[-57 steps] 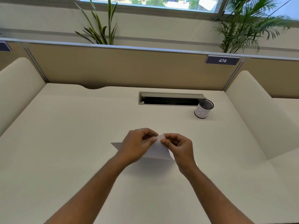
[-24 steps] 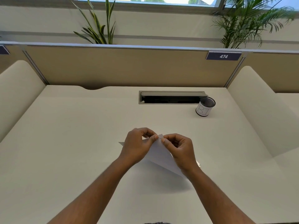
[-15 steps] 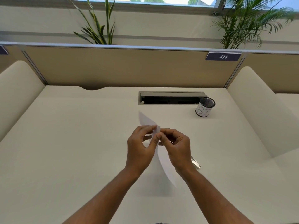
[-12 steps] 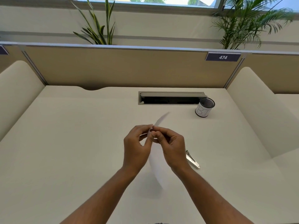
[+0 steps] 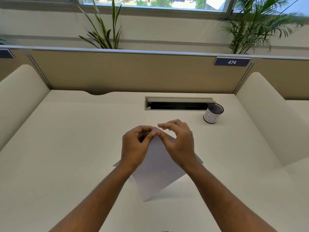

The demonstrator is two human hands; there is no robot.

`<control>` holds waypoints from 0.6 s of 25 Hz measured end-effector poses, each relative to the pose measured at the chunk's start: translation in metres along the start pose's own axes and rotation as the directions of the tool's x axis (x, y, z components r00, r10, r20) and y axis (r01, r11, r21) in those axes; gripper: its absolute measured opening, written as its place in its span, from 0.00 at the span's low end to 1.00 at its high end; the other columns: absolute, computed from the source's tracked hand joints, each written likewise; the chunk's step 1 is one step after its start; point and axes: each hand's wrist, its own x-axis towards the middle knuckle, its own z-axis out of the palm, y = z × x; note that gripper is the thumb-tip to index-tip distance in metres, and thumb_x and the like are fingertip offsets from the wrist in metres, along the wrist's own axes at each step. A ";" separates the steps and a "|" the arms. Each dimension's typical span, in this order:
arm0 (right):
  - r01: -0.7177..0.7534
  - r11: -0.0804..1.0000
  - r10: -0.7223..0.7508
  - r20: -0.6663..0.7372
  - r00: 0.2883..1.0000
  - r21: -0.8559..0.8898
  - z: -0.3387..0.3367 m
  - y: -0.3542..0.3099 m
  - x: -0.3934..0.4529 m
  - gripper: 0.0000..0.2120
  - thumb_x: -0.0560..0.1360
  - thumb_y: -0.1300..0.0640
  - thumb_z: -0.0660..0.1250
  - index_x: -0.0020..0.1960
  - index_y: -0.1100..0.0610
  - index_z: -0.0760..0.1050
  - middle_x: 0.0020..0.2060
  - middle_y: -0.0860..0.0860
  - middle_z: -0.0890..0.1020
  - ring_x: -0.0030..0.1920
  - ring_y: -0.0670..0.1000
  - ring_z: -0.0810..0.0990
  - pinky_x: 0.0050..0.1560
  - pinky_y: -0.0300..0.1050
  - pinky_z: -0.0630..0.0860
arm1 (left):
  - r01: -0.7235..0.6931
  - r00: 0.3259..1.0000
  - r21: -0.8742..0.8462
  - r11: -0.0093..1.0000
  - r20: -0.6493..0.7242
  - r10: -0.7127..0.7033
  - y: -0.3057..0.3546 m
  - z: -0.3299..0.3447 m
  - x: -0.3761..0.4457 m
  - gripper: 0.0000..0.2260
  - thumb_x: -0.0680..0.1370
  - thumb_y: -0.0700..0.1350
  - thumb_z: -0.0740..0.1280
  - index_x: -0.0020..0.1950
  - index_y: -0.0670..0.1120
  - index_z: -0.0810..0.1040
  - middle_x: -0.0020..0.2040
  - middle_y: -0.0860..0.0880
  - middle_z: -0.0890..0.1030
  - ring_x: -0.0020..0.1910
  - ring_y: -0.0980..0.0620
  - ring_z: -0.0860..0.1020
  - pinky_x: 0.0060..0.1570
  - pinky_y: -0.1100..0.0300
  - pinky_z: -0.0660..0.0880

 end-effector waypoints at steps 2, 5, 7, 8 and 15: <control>-0.059 0.995 0.056 0.045 0.997 0.083 -0.002 0.000 -0.001 0.12 0.76 0.44 0.72 0.51 0.51 0.86 0.45 0.46 0.87 0.46 0.45 0.82 0.48 0.52 0.81 | 0.041 0.999 -0.022 0.999 0.024 -0.040 0.001 -0.001 0.000 0.09 0.75 0.50 0.74 0.53 0.48 0.85 0.46 0.54 0.87 0.47 0.56 0.85 0.47 0.64 0.81; -0.175 0.965 0.158 0.098 0.982 0.195 -0.004 -0.001 -0.007 0.12 0.75 0.45 0.74 0.49 0.53 0.86 0.42 0.46 0.88 0.44 0.45 0.84 0.46 0.36 0.79 | 0.093 0.994 -0.015 0.996 0.053 -0.093 0.000 -0.001 0.000 0.08 0.75 0.51 0.73 0.51 0.49 0.85 0.45 0.54 0.87 0.46 0.55 0.85 0.47 0.63 0.81; -0.277 0.925 0.244 0.150 0.958 0.261 -0.005 -0.002 -0.010 0.11 0.75 0.46 0.74 0.48 0.54 0.86 0.42 0.46 0.88 0.44 0.46 0.85 0.45 0.28 0.74 | 0.135 0.988 -0.025 0.991 0.086 -0.132 -0.002 0.000 0.000 0.07 0.76 0.50 0.73 0.50 0.48 0.85 0.45 0.52 0.87 0.47 0.54 0.85 0.48 0.61 0.81; -0.317 0.903 0.278 0.170 0.945 0.288 -0.006 -0.002 -0.011 0.10 0.76 0.47 0.74 0.48 0.54 0.86 0.42 0.47 0.88 0.44 0.47 0.85 0.45 0.27 0.73 | 0.154 0.984 -0.027 0.988 0.099 -0.151 -0.003 0.001 0.000 0.07 0.76 0.50 0.72 0.50 0.48 0.85 0.45 0.52 0.87 0.47 0.54 0.85 0.48 0.61 0.81; -0.359 0.884 0.324 0.162 0.932 0.298 -0.006 0.000 -0.019 0.08 0.79 0.51 0.71 0.50 0.55 0.85 0.43 0.46 0.87 0.46 0.46 0.84 0.43 0.31 0.74 | 0.184 0.980 0.016 0.983 0.078 -0.185 -0.003 0.007 -0.003 0.08 0.77 0.50 0.72 0.51 0.47 0.86 0.45 0.51 0.87 0.45 0.53 0.85 0.45 0.60 0.81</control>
